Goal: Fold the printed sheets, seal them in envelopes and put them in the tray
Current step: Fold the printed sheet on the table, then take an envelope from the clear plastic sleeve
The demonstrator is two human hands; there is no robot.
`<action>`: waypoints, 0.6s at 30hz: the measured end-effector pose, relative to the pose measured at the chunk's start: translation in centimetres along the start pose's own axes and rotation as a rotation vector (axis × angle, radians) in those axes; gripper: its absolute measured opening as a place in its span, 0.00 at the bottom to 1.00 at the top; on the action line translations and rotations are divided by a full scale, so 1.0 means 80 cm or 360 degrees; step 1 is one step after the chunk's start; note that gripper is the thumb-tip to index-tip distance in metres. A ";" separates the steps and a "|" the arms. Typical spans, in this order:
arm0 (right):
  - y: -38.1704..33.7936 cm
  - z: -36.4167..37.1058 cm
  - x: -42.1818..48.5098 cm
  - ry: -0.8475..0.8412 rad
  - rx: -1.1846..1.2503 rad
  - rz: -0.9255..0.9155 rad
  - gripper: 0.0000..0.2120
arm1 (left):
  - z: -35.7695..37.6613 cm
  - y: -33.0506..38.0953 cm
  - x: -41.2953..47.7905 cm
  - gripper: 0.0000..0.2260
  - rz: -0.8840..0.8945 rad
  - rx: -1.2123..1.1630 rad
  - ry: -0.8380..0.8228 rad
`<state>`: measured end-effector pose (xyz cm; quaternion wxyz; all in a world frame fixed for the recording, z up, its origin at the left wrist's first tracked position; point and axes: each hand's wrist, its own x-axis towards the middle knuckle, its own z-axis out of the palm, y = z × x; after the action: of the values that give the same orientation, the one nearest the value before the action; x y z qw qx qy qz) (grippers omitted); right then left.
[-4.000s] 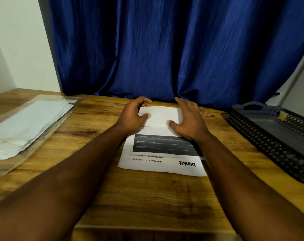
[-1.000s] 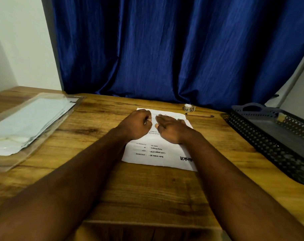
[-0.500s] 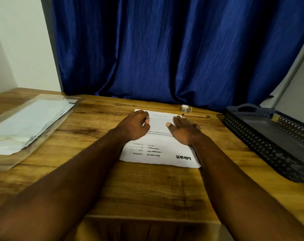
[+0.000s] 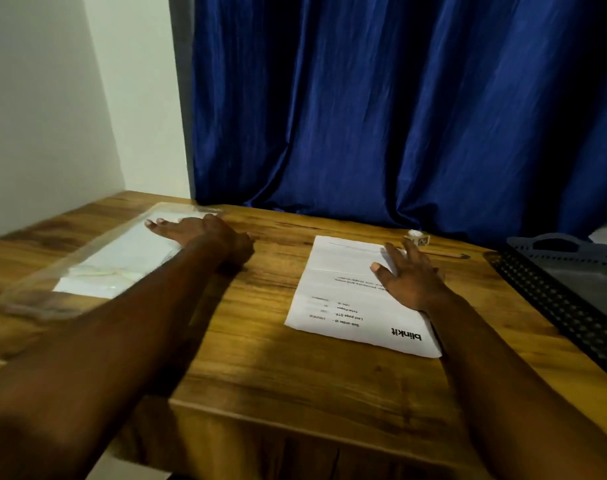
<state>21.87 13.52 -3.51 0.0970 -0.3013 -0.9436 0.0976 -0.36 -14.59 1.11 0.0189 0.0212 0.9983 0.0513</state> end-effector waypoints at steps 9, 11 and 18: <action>-0.052 -0.002 0.009 0.0068 -0.0201 -0.0411 0.34 | 0.003 -0.014 -0.008 0.43 0.0061 -0.0179 -0.0039; -0.060 0.001 0.012 0.0021 -0.0203 -0.0489 0.33 | 0.004 0.002 -0.018 0.41 0.0168 -0.0224 0.0014; -0.078 0.000 0.020 -0.0118 -0.0290 -0.0490 0.32 | 0.007 0.068 -0.034 0.30 0.0411 -0.0602 -0.0045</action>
<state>17.15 9.50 -1.81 0.0482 -0.1569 -0.9864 0.0067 2.57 -9.26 1.22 0.0298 0.1456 0.9595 0.2391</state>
